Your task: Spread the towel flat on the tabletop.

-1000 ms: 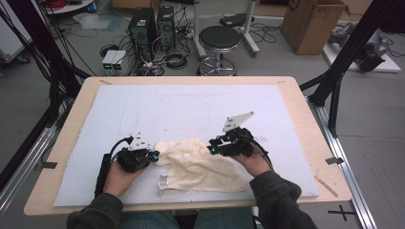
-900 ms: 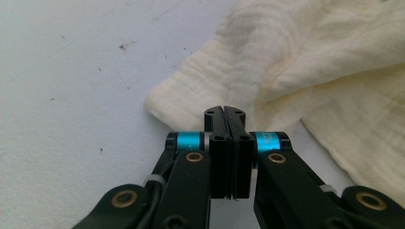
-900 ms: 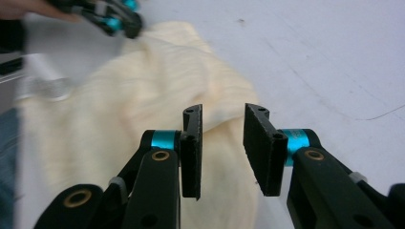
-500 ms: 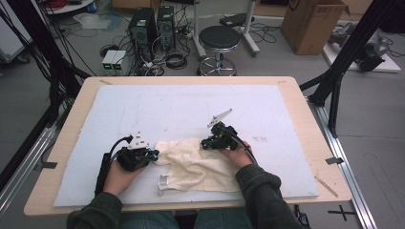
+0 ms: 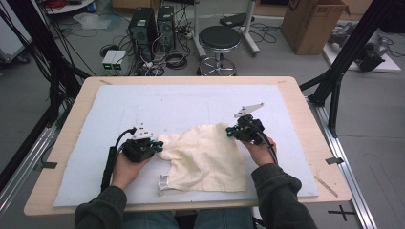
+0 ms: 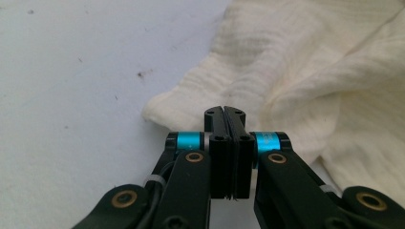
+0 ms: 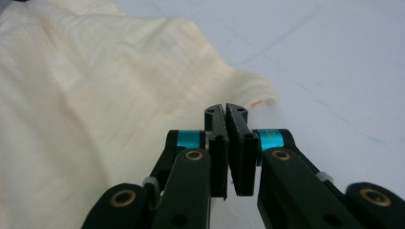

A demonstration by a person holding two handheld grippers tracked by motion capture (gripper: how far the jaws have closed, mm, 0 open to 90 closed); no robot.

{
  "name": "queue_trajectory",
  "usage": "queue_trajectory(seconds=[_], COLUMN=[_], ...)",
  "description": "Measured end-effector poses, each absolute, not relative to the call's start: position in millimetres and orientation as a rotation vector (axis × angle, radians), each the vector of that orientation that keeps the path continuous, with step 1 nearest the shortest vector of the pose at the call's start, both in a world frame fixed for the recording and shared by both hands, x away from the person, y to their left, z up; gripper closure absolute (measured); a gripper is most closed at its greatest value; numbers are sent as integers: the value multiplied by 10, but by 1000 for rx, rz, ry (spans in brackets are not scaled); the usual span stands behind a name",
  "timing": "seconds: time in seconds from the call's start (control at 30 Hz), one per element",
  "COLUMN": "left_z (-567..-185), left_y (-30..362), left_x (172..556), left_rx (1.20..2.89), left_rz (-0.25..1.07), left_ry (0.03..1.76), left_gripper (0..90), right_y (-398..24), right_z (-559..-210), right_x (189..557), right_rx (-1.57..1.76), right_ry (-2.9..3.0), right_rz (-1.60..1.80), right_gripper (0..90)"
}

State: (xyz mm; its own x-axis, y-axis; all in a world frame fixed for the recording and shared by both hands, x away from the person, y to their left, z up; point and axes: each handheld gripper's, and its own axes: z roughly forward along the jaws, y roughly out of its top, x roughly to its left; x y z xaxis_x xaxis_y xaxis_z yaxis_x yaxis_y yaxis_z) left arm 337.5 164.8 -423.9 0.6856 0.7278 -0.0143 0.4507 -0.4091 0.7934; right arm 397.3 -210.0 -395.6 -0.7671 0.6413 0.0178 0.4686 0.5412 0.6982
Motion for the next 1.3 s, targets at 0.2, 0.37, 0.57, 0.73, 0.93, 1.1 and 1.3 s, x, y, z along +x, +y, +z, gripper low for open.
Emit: queue_trajectory(seconds=[0.2,0.37,0.57,0.73,0.93,1.1,1.3], left_z=[-4239,-4223,-4232,-4339,-4369,-4379,-4257], left_y=[1590,1713,1763,1729,1695,1682,1758], left_x=[3480,3549,3731,3865,3866,3869,3823], left_rx=[2057,2029,1975,2012,2068,2066,2088], left_rz=[397,403,359,315,391,384,442], left_ry=[926,1002,1116,1193,1156,1128,1077], left_gripper=[755,623,560,504,642,860,876], right_y=[-2276,-2268,-2155,-2100,-2024,-2013,-1998], right_z=[-4064,-3991,-4118,-4256,-4320,-4322,-4161], right_x=[3993,4052,4344,4419,4433,4439,4376], right_rx=[1002,975,1051,1070,984,949,912], right_ry=[2547,2507,2514,2561,2577,2593,2558], right_rz=[1008,1087,1116,1046,981,982,1147], right_gripper=[733,662,574,574,727,848,858])
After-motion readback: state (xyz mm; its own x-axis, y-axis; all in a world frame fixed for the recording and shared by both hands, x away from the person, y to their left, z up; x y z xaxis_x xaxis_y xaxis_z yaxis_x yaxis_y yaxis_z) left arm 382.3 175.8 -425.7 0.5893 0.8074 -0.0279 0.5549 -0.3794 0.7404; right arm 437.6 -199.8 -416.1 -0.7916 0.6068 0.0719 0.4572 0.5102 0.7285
